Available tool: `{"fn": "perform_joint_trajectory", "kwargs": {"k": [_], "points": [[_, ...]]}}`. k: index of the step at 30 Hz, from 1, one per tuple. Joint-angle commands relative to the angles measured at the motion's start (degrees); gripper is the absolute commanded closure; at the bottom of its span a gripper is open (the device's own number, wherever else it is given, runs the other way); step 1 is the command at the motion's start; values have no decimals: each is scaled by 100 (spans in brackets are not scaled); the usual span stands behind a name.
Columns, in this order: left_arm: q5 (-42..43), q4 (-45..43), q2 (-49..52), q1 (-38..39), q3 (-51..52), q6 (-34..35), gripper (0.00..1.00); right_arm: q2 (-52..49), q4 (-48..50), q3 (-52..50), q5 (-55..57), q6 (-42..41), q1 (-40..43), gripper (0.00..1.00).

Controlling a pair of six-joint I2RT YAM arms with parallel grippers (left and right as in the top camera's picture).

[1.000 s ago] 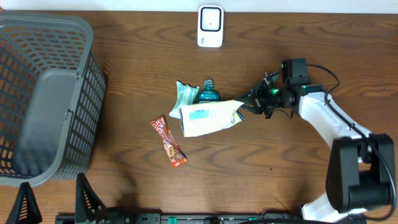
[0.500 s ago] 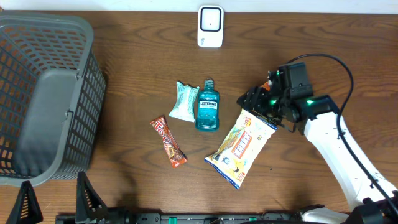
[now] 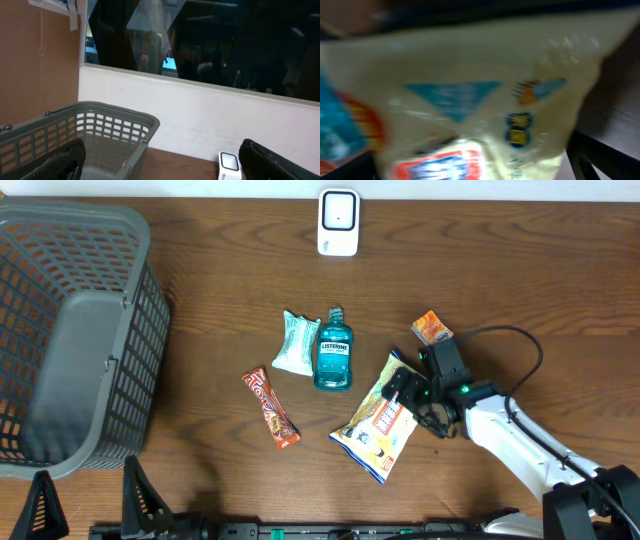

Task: Scan the item barcode
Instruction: 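Regrasp the yellow pack with the right gripper and lift it upright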

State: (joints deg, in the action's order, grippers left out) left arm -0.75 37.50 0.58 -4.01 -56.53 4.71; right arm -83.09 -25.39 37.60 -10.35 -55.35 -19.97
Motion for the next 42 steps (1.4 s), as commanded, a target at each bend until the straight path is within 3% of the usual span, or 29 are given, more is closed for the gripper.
{"fn": "perform_joint_trajectory", "kwargs": {"k": [1, 2, 3, 5, 7, 10, 12, 14, 21, 22, 27, 31, 34, 36, 42], "points": [[11, -17, -42, 11, 48, 52, 2, -55, 184, -177, 138, 179, -39, 1], [13, -17, -42, 11, 70, 52, 2, -144, 173, -179, 127, 214, -39, 2], [13, -17, -42, 11, 107, 52, 2, -264, 173, -179, 79, 273, -39, 13], [11, -22, -42, 11, 157, 52, 2, -656, 120, -179, -59, 271, -37, 62], [11, -26, -42, 11, 160, 52, 2, -1034, 188, -177, -275, 271, -35, 99], [11, -28, -42, 11, 160, 52, 2, -1056, 361, -153, -509, 581, 50, 99], [11, -26, -42, 11, 160, 52, 2, -933, 745, -94, -1121, 1244, 166, 99], [11, -26, -42, 11, 160, 50, 2, -704, 1519, -79, -2328, 2223, 330, 99], [11, -24, -42, 11, 160, 50, 2, -391, 3040, -79, -5786, 3991, 1071, 99], [11, -24, -42, 11, 160, 50, 2, -391, 3329, -79, -6492, 4638, 1174, 99], [11, -22, -42, 11, 160, 50, 2, -393, 4579, -79, -7910, 6575, 1215, 99], [11, -22, -42, 11, 162, 50, 2, -391, 6839, -79, -7906, 6140, 1123, 99], [11, -22, -42, 11, 168, 50, 2, -391, 9274, -72, -7901, 5010, 1040, 99], [9, -17, -42, 11, 173, 48, 2, -391, 11226, -72, -7901, 3832, 1016, 99], [9, -17, -42, 11, 295, 48, 2, -236, 11514, -63, -7895, 2868, 1095, 99]]}}
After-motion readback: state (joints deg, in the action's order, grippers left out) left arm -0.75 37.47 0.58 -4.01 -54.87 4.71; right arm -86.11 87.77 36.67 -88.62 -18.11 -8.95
